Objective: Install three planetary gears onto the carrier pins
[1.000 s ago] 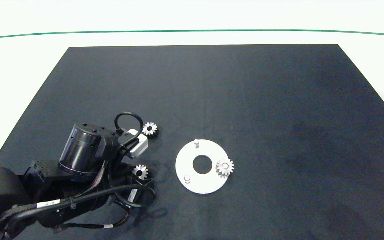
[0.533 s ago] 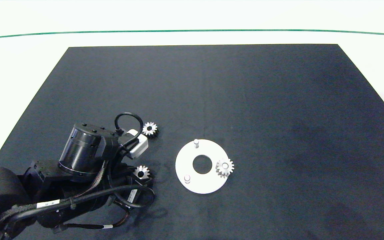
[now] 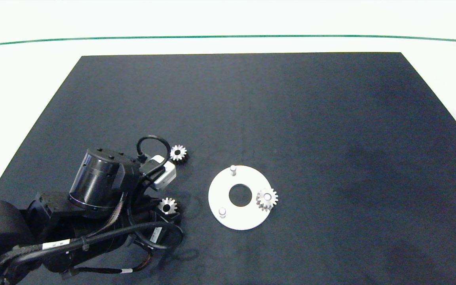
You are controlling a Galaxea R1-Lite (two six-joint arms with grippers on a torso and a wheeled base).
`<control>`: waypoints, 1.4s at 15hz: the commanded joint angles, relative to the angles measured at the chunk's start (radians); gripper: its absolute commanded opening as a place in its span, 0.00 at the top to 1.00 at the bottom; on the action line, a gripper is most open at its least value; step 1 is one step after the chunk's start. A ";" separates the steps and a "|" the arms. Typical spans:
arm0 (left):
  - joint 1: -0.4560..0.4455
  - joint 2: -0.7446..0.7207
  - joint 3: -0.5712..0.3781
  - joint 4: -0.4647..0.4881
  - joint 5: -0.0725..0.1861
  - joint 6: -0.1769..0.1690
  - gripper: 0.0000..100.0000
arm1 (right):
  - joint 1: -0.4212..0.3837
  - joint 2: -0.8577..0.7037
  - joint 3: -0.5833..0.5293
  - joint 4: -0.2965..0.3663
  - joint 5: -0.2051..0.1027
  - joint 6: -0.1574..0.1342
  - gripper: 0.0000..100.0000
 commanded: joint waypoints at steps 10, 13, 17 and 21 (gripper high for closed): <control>-0.002 -0.064 -0.060 0.049 0.001 0.035 0.93 | 0.000 0.000 0.000 0.005 -0.001 0.000 0.00; -0.015 -0.113 -0.114 0.152 0.001 0.048 0.93 | 0.000 0.003 0.000 0.005 -0.001 0.000 0.00; -0.114 -0.119 -0.183 0.207 0.003 0.046 0.93 | 0.006 0.004 0.000 0.005 -0.001 0.000 0.00; -0.209 -0.110 -0.238 0.213 0.006 0.046 0.93 | 0.008 0.004 0.000 0.005 -0.001 -0.001 0.00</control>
